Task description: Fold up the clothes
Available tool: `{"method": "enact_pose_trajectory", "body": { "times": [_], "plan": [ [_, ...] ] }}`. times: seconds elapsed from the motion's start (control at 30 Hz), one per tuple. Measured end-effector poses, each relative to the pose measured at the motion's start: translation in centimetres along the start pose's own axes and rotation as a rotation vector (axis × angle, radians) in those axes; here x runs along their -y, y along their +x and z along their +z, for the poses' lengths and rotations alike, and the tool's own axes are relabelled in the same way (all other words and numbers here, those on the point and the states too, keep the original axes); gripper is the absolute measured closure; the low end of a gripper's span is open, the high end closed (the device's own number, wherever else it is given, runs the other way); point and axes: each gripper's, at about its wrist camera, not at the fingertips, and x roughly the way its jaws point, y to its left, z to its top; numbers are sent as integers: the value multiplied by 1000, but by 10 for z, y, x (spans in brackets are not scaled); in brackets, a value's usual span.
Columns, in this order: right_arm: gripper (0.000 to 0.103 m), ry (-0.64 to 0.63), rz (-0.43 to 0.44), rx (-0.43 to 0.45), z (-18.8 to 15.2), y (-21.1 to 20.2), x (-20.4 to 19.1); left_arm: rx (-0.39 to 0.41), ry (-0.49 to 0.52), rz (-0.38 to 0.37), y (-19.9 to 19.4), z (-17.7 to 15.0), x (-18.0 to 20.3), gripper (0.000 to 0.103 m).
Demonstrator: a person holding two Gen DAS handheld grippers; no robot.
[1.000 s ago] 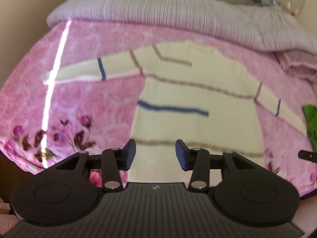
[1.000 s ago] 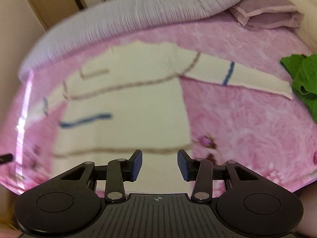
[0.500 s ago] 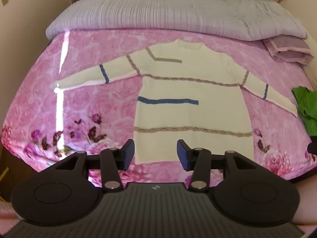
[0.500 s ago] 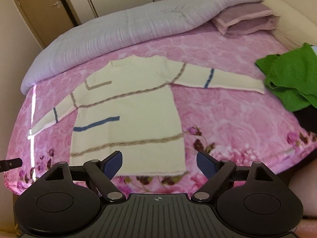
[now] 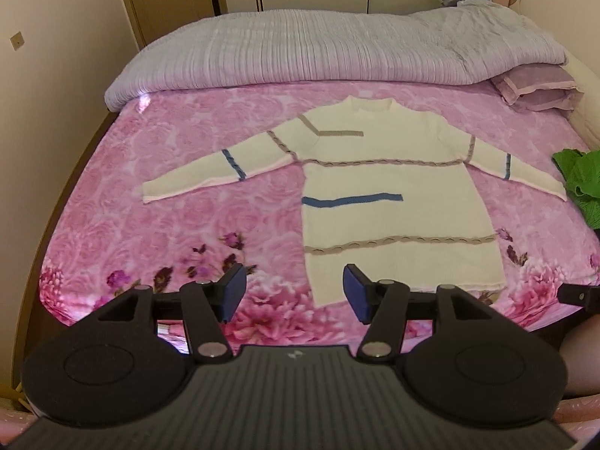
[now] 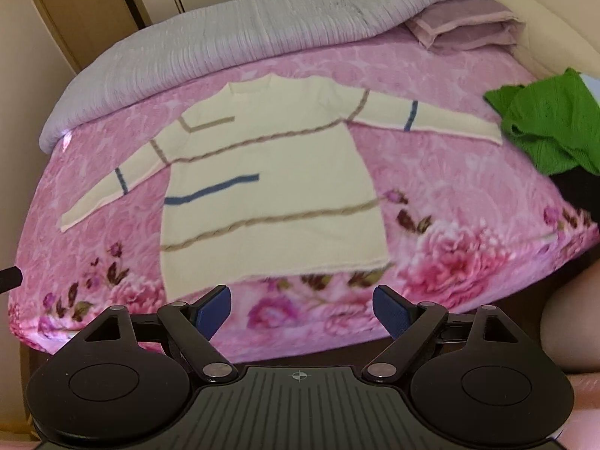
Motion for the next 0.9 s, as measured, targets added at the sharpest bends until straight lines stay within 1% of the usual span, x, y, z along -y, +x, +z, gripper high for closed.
{"method": "enact_pose_trajectory", "body": {
  "times": [0.07, 0.17, 0.3, 0.4, 0.5, 0.6, 0.7, 0.83, 0.9],
  "plan": [
    [17, 14, -10, -15, -5, 0, -6, 2, 10, 7, -4, -4, -7, 46],
    [17, 35, -10, -16, -12, -4, -14, 3, 28, 40, -8, -10, -16, 45],
    [17, 38, -21, 18, -19, -12, -27, -1, 21, 64, -9, -14, -27, 44],
    [17, 22, -57, 41, -22, -19, -39, -3, 19, 62, -9, -16, -33, 43],
    [17, -4, -87, 66, -26, -28, -52, 7, 24, 37, -11, -16, -35, 43],
    [17, -2, -66, 98, -32, -37, -62, 14, 23, -3, -10, -15, -34, 43],
    [17, -19, -71, 105, -36, -41, -69, 17, 30, -52, -9, -13, -31, 43],
    [17, 12, -80, 117, -38, -44, -64, 11, 54, -119, -9, -11, -24, 43],
    [17, 26, -92, 106, -39, -43, -59, 1, 75, -124, -7, -10, -19, 43]
  ]
}}
